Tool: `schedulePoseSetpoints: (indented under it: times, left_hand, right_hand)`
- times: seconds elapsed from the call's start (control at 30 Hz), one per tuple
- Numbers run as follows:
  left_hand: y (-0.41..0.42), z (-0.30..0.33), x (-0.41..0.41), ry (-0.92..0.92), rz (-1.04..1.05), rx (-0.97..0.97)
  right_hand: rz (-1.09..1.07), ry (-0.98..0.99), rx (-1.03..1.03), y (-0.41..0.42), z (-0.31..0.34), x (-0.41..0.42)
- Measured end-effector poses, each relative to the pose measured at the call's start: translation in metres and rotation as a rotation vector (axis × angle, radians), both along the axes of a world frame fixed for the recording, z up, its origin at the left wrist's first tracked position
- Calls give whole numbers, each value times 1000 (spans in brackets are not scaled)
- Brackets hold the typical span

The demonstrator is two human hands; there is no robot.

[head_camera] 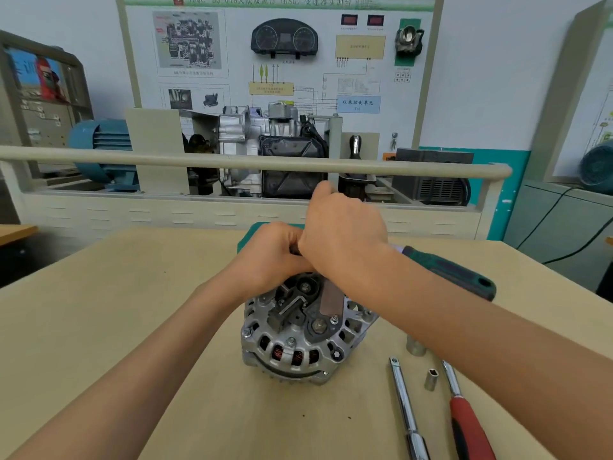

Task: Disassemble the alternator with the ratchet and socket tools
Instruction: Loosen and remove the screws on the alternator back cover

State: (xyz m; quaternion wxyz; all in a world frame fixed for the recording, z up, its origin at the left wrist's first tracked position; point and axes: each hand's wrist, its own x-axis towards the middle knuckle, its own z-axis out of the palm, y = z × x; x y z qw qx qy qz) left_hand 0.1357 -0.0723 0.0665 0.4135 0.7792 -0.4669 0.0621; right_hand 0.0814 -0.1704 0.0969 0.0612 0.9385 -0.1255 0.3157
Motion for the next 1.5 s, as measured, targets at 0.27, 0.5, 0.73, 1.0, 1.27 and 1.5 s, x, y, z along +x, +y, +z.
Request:
schedulePoseSetpoints:
  times: [0.27, 0.5, 0.73, 1.0, 1.27, 1.5]
  left_hand:
    - [6, -1, -3, 74, -110, -36]
    - [5, -2, 0, 94, -161, -24]
    - [3, -1, -3, 55, -183, -58]
    - [5, 1, -7, 34, -172, -69]
    - [0, -2, -1, 57, -169, -73]
    - [1, -4, 3, 155, -194, -75]
  right_hand:
    - [286, -193, -448, -11, 5, -15]
    - [786, -77, -477, -32, 13, -16]
    - [232, -630, -44, -12, -21, -13]
    - [312, -651, 1557, 27, -9, -6]
    - [351, -616, 1702, 15, 9, 3]
    - [584, -66, 1576, -1, 15, 8]
